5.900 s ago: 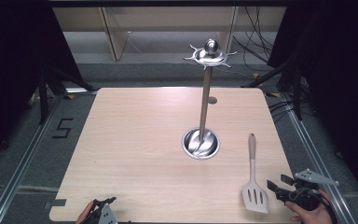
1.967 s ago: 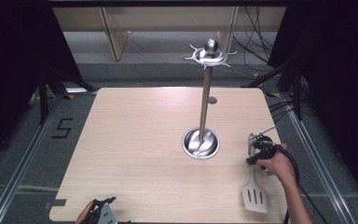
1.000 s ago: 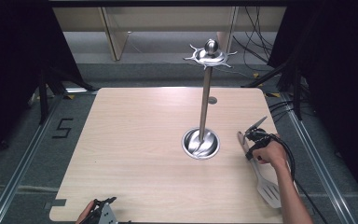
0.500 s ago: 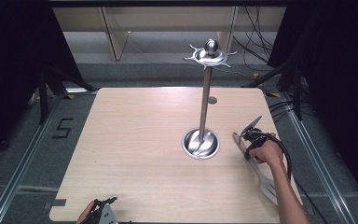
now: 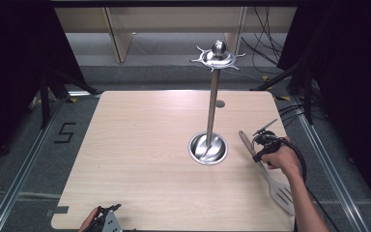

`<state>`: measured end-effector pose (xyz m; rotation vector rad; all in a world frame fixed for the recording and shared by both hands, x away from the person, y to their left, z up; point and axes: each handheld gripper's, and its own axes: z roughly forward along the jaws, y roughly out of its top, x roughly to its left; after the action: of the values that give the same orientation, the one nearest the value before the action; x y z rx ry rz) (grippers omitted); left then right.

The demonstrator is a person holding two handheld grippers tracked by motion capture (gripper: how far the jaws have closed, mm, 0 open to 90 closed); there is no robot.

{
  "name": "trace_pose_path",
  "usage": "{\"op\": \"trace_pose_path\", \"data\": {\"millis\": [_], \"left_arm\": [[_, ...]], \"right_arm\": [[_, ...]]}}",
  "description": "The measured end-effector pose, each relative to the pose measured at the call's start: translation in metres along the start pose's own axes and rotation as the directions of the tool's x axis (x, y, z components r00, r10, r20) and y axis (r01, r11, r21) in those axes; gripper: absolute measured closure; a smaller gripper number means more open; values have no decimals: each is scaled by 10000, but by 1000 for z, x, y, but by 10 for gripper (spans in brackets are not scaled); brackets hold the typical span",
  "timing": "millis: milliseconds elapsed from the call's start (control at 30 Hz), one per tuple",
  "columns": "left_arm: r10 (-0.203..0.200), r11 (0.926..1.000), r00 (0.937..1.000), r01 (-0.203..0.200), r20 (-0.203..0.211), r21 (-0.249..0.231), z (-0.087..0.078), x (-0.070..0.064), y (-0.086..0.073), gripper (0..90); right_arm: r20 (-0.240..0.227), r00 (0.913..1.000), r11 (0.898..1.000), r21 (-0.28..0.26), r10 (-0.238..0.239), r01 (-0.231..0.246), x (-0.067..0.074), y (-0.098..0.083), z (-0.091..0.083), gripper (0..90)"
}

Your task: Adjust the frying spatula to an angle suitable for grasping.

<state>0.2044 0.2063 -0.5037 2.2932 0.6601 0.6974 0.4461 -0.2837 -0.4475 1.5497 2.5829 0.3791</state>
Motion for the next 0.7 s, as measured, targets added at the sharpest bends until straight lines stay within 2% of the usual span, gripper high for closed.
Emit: {"op": "trace_pose_path", "data": {"millis": [33,67,133,167,200,233,267,300,333,367,400,433,467,500,567,600,633,667,700], "left_arm": [[7,10000,10000,-7,-49,19,0,0,0,151],[220,9996,9998,-220,-8,169,-1,1,0,151],[232,9995,9997,-232,-13,197,-2,2,0,151],[271,9992,9995,-275,160,284,-3,2,1,151],[145,9997,9997,-148,173,212,-2,1,0,151],[145,9997,9997,-148,173,212,-2,1,0,151],[-143,9999,9998,144,123,-75,0,-1,0,151],[-151,9999,9998,152,100,-81,0,-1,0,151],[-151,9999,9998,152,100,-81,0,-1,0,150],[28,10000,10000,-28,-58,44,0,0,0,150],[145,9998,9999,-145,-7,141,-2,1,0,151],[145,9998,9999,-145,-7,141,-2,1,0,151],[231,9993,9995,-237,201,286,-3,2,0,151],[-32,10000,10000,32,47,31,0,0,0,151],[-72,10000,9999,73,84,-50,-1,0,0,151],[-84,10000,9999,85,89,-47,0,-1,0,151],[61,10000,10000,-61,-18,75,-1,0,0,151],[31,10000,10000,-32,55,57,-1,0,0,151],[82,9999,9999,-83,68,114,-1,0,0,151]], "right_arm": [[0,10000,10000,0,0,0,0,0,0,753],[-23,9996,9991,-324,-278,277,0,-1,-3,753],[39,9985,9933,-1022,-543,544,4,-5,-12,753],[-19,9985,9921,-1130,-550,544,5,-7,-15,753],[-4,9985,9894,-1350,-549,544,6,-8,-18,753],[-74,9980,9856,-1579,-632,612,6,-10,-21,753],[-265,9964,9820,-1737,-803,745,6,-12,-25,753],[-282,9947,9741,-2069,-994,915,6,-15,-29,753],[-282,9947,9741,-2069,-994,915,6,-15,-29,753],[-274,9944,9694,-2268,-1025,937,7,-17,-32,753],[-372,9944,9616,-2606,-991,861,9,-21,-41,753],[-372,9944,9616,-2606,-991,861,9,-21,-41,753],[-364,9935,9553,-2803,-1080,936,9,-23,-43,753],[-277,9929,9363,-3368,-1153,993,10,-29,-51,753],[-338,9940,9355,-3425,-1043,865,11,-31,-55,753],[-375,9945,9236,-3756,-980,769,13,-35,-60,753],[-296,9934,9186,-3846,-1108,910,12,-37,-64,753],[-319,9936,9018,-4238,-1087,850,14,-40,-67,753],[-297,9929,8974,-4318,-1150,910,14,-42,-72,754]]}}
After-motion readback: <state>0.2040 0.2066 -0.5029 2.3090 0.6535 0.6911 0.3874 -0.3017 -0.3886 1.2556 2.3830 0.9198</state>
